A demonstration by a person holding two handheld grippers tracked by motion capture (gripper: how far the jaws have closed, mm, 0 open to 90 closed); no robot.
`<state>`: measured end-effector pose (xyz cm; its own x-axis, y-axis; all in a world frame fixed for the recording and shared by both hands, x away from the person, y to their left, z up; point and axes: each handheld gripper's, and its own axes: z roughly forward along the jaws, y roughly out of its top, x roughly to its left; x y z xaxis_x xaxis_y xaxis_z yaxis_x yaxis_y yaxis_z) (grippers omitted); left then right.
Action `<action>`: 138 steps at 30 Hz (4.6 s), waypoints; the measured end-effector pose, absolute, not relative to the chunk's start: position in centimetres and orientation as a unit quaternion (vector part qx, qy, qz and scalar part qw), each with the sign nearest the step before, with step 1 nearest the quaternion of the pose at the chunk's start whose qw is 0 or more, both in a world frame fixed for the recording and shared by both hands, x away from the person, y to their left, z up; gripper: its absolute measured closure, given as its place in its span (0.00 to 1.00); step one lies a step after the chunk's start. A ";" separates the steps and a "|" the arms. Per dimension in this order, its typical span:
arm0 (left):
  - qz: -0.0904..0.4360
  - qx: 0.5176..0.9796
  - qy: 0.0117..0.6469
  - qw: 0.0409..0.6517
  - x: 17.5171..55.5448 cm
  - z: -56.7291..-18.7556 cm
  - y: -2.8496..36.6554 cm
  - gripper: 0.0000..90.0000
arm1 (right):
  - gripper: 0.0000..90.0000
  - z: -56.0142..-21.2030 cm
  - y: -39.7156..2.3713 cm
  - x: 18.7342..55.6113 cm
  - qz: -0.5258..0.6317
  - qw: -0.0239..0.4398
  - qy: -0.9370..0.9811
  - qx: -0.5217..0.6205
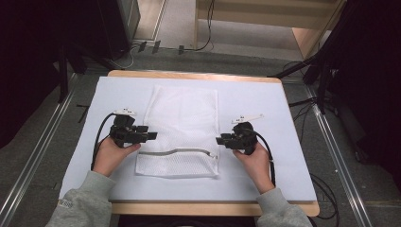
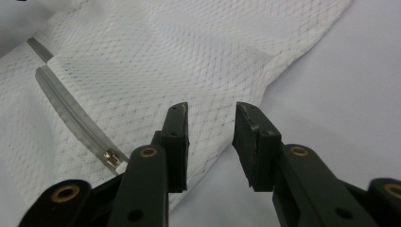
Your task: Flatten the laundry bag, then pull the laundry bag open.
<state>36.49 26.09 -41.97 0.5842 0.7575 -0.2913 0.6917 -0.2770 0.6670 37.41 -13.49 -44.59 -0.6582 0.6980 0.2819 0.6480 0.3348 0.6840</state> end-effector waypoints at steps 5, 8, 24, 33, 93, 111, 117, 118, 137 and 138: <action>0.039 0.802 0.446 0.396 36.2 -41.7 25.5 0.47 | 0.72 -44.6 -13.9 37.0 0.408 0.033 0.813 0.414; 0.036 0.807 0.438 0.393 36.0 -41.6 25.0 0.47 | 0.71 -44.6 -14.0 36.7 0.408 0.032 0.814 0.412; 0.030 0.816 0.410 0.406 35.8 -41.1 22.8 0.48 | 0.56 -44.6 -14.5 35.3 0.411 0.025 0.814 0.410; 0.020 0.820 0.394 0.415 35.4 -40.4 21.4 0.67 | 0.54 -44.6 -14.7 35.0 0.413 0.024 0.812 0.411; -0.046 0.887 0.299 0.348 35.1 -45.6 10.7 0.93 | 0.64 -45.6 -14.6 33.5 0.399 0.027 0.812 0.425; -0.042 0.885 0.289 0.362 34.7 -46.6 10.3 0.93 | 1.00 -46.4 -12.3 34.2 0.389 0.010 0.827 0.407; -0.040 0.886 0.287 0.362 34.7 -46.6 10.3 0.94 | 1.00 -47.0 -11.4 34.3 0.375 0.004 0.836 0.401; -0.040 0.886 0.287 0.362 34.7 -46.6 10.3 0.94 | 1.00 -47.0 -11.5 34.3 0.375 0.004 0.836 0.401; -0.051 0.884 0.299 0.356 35.1 -46.2 11.2 0.91 | 1.00 -46.9 -11.6 33.1 0.368 -0.015 0.844 0.389; -0.050 0.883 0.300 0.357 35.1 -46.0 11.3 0.91 | 1.00 -46.9 -11.6 33.1 0.368 -0.014 0.844 0.389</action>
<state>35.06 11.35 -46.03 0.8151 0.4944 -0.3019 0.5652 -0.5645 0.6015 33.08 -11.55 -46.88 -0.6970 0.6461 0.3110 0.6674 0.4260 0.6108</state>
